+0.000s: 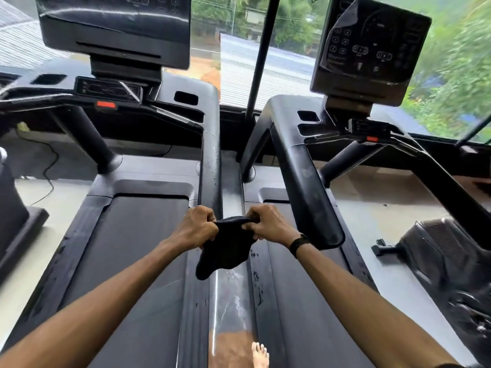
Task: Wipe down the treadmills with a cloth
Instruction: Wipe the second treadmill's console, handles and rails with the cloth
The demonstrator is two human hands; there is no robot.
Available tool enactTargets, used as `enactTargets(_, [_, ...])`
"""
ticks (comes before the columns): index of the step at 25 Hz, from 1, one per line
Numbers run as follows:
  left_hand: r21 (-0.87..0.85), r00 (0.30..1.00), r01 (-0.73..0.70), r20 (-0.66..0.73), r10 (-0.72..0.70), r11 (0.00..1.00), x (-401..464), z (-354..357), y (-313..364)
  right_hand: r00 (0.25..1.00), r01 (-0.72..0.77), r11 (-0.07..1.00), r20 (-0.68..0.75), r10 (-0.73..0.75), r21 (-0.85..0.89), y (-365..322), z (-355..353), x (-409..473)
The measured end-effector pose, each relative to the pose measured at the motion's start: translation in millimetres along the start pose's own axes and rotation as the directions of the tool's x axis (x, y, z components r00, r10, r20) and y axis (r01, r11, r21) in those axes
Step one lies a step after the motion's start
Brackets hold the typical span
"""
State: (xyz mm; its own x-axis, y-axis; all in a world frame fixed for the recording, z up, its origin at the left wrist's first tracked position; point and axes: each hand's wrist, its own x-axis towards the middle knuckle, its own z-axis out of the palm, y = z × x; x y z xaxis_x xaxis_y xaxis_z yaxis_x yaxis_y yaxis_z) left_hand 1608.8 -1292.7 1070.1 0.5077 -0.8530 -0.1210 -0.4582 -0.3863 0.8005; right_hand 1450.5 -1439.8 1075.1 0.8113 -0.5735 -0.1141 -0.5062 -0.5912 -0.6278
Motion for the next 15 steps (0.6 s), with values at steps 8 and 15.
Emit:
enactTargets(8, [-0.204,0.987,-0.081,-0.156,0.050,0.976,24.1,-1.8,-9.4,0.923,0.003,0.986,-0.380,0.060,0.165,-1.8,28.2,15.7])
enactTargets(15, [-0.207,0.959,0.010,-0.274,-0.068,0.978,71.0,-5.6,-54.8,0.997,0.009,0.961,-0.070,0.011,0.277,3.0,127.6,63.8])
